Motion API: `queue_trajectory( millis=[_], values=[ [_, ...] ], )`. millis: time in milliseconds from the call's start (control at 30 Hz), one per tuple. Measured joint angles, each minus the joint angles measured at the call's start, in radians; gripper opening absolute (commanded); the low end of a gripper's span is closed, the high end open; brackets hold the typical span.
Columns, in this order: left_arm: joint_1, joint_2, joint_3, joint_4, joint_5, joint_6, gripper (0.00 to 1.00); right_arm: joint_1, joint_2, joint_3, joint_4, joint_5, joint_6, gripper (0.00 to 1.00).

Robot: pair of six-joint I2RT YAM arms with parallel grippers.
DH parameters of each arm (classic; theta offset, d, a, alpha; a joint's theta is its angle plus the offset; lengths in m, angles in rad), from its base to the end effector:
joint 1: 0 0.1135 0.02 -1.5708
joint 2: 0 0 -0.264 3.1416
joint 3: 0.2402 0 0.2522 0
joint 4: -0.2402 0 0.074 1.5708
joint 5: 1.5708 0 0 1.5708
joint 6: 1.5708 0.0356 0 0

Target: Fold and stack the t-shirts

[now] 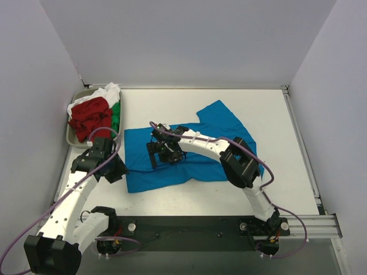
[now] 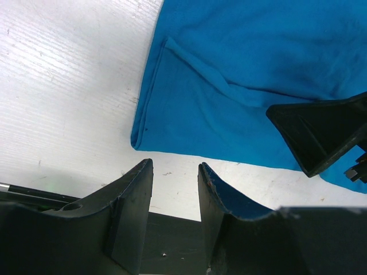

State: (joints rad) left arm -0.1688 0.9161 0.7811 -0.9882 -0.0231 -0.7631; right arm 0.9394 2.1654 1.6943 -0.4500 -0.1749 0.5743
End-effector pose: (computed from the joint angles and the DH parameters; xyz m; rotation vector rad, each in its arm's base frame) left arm 0.1554 -0.0256 0.2506 -0.8034 2.5993 -0.2501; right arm 0.2780 0.3906 0.1876 -0.5635 2.6172 0.7894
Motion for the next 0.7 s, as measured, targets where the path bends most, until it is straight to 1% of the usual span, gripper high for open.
queue_trajectory(
  millis=[133,300,467,700],
  values=[
    [0.0,-0.001,0.013,-0.001,-0.003,0.002,0.47,0.011,-0.01,-0.008,0.001,0.011,0.0,0.88],
    [0.0,0.0,0.018,0.001,-0.003,0.007,0.47,0.045,-0.077,-0.057,-0.003,0.025,0.001,0.89],
    [0.0,0.034,0.017,0.026,-0.002,0.009,0.47,0.086,-0.212,-0.17,0.003,0.065,0.013,0.89],
    [-0.023,0.163,-0.019,0.151,0.005,0.003,0.47,0.087,-0.416,-0.364,-0.008,0.198,0.024,0.89]
  ],
)
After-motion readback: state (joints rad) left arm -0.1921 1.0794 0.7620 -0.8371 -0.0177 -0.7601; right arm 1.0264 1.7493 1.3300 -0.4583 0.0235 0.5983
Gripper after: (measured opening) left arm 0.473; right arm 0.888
